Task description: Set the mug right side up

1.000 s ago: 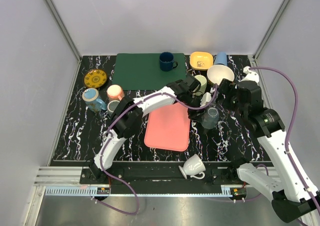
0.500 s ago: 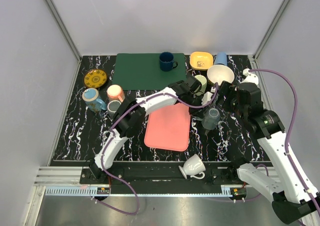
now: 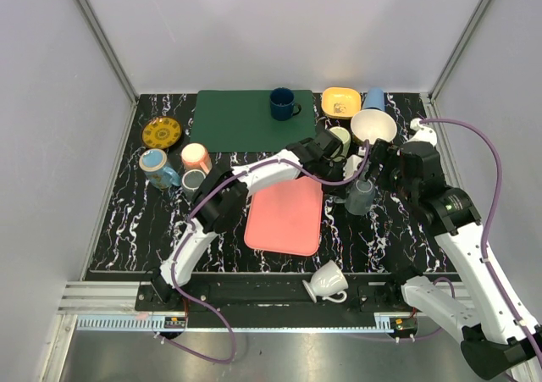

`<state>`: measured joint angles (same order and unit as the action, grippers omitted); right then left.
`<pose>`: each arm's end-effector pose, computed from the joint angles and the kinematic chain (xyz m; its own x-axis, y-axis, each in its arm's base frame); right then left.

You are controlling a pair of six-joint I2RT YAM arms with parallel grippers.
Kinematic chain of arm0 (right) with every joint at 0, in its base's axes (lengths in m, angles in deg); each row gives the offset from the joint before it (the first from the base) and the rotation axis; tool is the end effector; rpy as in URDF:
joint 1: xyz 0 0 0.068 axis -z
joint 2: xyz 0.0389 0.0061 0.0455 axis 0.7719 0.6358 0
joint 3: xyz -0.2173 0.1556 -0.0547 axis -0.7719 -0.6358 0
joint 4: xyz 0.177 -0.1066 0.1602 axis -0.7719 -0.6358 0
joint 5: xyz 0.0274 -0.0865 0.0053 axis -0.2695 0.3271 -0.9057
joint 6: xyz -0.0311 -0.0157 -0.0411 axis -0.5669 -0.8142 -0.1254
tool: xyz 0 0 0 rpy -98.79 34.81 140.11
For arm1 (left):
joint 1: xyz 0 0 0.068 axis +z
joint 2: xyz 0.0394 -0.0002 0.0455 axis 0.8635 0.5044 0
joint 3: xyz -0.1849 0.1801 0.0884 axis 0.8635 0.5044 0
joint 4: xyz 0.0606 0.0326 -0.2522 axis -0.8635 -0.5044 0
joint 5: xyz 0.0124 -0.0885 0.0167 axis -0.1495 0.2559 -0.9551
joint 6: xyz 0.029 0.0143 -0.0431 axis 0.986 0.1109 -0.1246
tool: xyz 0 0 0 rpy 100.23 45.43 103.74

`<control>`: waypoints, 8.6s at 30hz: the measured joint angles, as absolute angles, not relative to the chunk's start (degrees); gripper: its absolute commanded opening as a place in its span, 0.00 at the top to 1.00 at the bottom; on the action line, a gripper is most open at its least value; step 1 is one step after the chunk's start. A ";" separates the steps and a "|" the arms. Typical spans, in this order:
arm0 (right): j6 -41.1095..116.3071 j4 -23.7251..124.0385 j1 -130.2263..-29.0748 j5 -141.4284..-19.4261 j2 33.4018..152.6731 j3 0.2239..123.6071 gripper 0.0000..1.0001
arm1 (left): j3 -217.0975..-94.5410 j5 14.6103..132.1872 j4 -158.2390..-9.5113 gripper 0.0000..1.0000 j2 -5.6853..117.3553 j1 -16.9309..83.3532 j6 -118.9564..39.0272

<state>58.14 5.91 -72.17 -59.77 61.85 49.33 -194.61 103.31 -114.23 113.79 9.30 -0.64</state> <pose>0.1584 0.0543 0.3725 -0.5169 0.2764 -0.8102 0.0632 0.9562 0.2859 0.3114 -0.4111 0.1888 -0.0378 0.6200 -0.7837 0.9866 -0.1013 -0.1278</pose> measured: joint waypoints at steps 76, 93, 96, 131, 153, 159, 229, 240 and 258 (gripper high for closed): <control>83.91 65.71 -72.46 -111.51 64.42 33.11 0.24 | -133.87 94.81 -37.12 1.00 51.28 20.90 -98.27; 76.24 57.49 -72.65 -118.67 66.02 38.75 0.24 | -138.11 90.68 -43.74 1.00 54.95 21.32 -93.92; 75.51 57.56 -72.65 -119.00 65.93 40.08 0.25 | -138.11 90.57 -44.90 1.00 56.17 21.36 -93.88; 85.72 76.10 -72.87 -116.93 71.62 36.61 0.68 | -134.00 88.14 -32.24 1.00 56.65 17.67 -97.09; 75.58 58.87 -73.68 -114.85 66.92 36.02 1.00 | -123.00 91.14 -22.34 0.54 56.70 18.22 -102.36; 73.11 54.19 -73.31 -110.81 65.21 34.75 1.00 | -119.29 93.43 -17.14 0.36 57.03 19.07 -104.11; 62.84 13.93 -67.54 -58.24 97.32 66.11 0.40 | -117.89 59.95 -107.02 0.34 21.79 22.59 -71.52; 68.87 18.00 -66.25 -60.97 116.12 67.16 0.31 | -117.89 59.23 -106.89 0.34 23.30 22.59 -71.98; 68.74 19.14 -70.42 -61.37 125.60 77.00 0.37 | -117.74 59.33 -105.55 0.34 25.53 22.59 -72.63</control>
